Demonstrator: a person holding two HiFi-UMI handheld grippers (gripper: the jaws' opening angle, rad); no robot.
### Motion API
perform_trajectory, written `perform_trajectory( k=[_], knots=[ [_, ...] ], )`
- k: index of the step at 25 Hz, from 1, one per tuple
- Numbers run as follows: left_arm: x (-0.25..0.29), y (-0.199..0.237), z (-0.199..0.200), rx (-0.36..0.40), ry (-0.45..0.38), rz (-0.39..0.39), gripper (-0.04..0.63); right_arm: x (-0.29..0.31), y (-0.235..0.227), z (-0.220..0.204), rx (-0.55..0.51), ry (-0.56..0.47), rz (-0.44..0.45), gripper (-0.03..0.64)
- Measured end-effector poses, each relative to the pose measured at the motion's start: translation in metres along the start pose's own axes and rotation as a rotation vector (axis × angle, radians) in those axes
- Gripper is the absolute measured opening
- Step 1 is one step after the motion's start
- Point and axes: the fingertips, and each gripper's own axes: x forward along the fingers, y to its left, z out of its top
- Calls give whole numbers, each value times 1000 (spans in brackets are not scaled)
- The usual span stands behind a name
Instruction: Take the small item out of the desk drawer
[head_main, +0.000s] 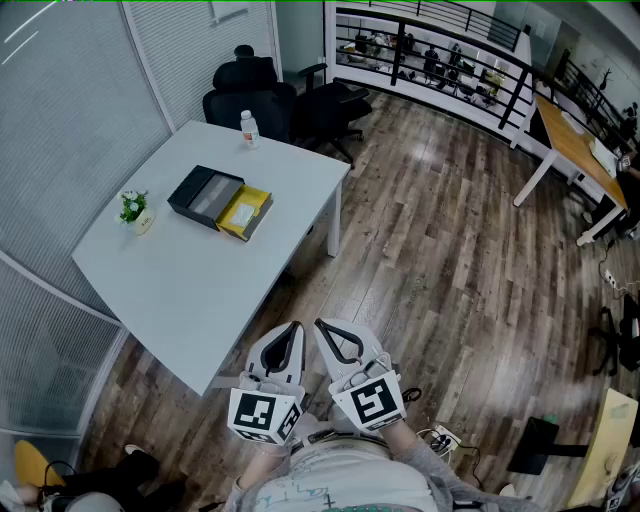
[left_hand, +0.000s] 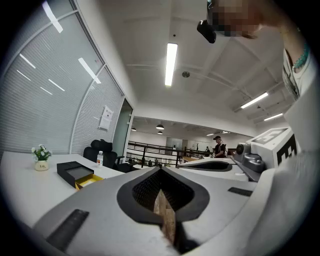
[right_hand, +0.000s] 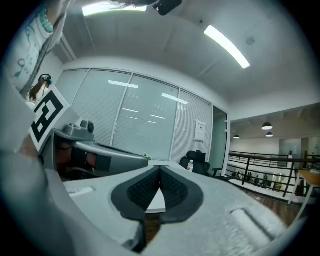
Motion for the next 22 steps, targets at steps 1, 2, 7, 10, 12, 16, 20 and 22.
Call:
perform_trajectory(
  k=[1, 2, 7, 10, 12, 16, 20, 22],
  knots=[
    [0, 1, 0, 1, -1, 0, -3, 1, 1, -1, -3, -15, 3, 2],
    [0, 2, 0, 1, -2, 0, -3, 2, 2, -1, -4, -31, 8, 2],
    [1, -5, -1, 1, -2, 2, -3, -5, -1, -3, 10, -61, 32, 3],
    [3, -9, -2, -7, 4, 14, -3, -9, -4, -5, 0, -55, 46, 2],
    [5, -12, -5, -10, 8, 24, -3, -11, -7, -6, -2, -50, 60, 2],
    [9, -21, -16, -14, 12, 41, -3, -18, -12, -12, -3, -32, 88, 3],
    [11, -22, -22, -32, 24, 67, -3, -19, -18, -16, 4, -24, 96, 2],
    [13, -18, -23, -32, 27, 75, -3, -16, -22, -18, 8, -25, 99, 3]
  ],
)
